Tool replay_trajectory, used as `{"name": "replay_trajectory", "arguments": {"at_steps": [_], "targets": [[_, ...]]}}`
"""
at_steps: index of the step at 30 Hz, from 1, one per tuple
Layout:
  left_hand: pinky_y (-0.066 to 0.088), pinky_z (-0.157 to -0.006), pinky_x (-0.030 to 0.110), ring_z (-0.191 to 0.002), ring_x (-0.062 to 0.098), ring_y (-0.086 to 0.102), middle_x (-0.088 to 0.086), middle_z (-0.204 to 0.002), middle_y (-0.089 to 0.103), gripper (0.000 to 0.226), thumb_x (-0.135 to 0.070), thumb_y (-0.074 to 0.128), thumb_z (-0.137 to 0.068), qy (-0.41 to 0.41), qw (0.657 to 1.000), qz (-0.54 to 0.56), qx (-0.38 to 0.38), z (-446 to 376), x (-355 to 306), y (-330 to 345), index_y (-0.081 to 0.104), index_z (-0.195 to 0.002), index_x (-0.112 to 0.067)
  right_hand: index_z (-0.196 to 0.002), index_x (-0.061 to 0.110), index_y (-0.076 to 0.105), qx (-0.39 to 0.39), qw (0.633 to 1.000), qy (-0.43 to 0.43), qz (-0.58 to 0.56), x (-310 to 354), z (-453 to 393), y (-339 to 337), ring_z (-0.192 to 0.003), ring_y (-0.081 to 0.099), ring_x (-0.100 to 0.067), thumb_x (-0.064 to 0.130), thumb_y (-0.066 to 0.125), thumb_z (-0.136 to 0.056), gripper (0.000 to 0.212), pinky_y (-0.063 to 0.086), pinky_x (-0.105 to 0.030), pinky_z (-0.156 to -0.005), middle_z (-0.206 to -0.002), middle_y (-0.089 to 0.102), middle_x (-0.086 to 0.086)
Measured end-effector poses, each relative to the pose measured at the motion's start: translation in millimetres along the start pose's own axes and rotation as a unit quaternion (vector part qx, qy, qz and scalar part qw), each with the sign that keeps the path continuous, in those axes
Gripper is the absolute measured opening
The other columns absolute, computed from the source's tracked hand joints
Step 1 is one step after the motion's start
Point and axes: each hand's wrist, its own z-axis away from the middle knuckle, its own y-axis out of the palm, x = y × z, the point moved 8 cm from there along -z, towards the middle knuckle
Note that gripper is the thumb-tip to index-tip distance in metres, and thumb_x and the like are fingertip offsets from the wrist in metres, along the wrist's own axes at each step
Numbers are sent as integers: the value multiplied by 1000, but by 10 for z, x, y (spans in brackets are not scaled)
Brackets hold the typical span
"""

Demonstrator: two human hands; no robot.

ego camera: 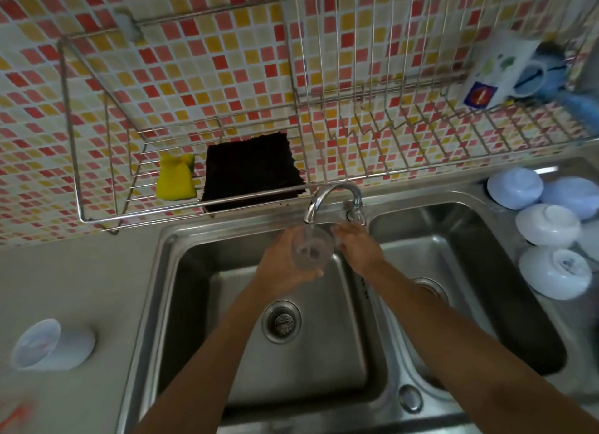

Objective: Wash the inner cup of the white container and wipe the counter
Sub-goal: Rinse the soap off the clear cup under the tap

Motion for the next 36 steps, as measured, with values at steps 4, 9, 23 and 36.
{"name": "replay_trajectory", "arguments": {"at_steps": [4, 9, 23, 36], "targets": [[47, -61, 4, -86, -9, 60, -21, -101, 61, 66, -16, 86, -64, -24, 999, 32, -14, 18, 47, 48, 49, -115, -33, -130, 12, 54, -4, 1000, -10, 6, 4, -34, 29, -127, 42, -29, 8, 60, -87, 44, 31, -34, -108, -133, 55, -10], [38, -59, -5, -84, -17, 53, -27, -93, 55, 66, -30, 87, -64, -35, 999, 24, -4, 40, 7, 78, 46, -115, -38, -129, 13, 55, 5, 1000, 2, -28, -26, -50, 14, -126, 43, -27, 5, 58, -87, 43, 32, -32, -106, -132, 54, -12], [50, -75, 13, -95, 1, 61, -15, -107, 62, 71, -47, 87, -57, -53, 997, -11, 48, 126, 140, 224, 53, -118, -32, -126, 10, 56, -4, 999, 7, -52, -40, -31, -9, -122, 47, -27, 0, 56, -87, 40, 35, -32, -102, -130, 55, -13], [45, -79, 22, -101, 12, 59, -9, -110, 60, 74, -38, 86, -61, -73, 997, -23, -13, 29, 327, 22, 51, -125, -27, -122, 9, 59, 12, 998, 8, -60, -30, -53, -25, -115, 50, -28, -5, 52, -87, 38, 43, -37, -97, -123, 58, -14]]}}
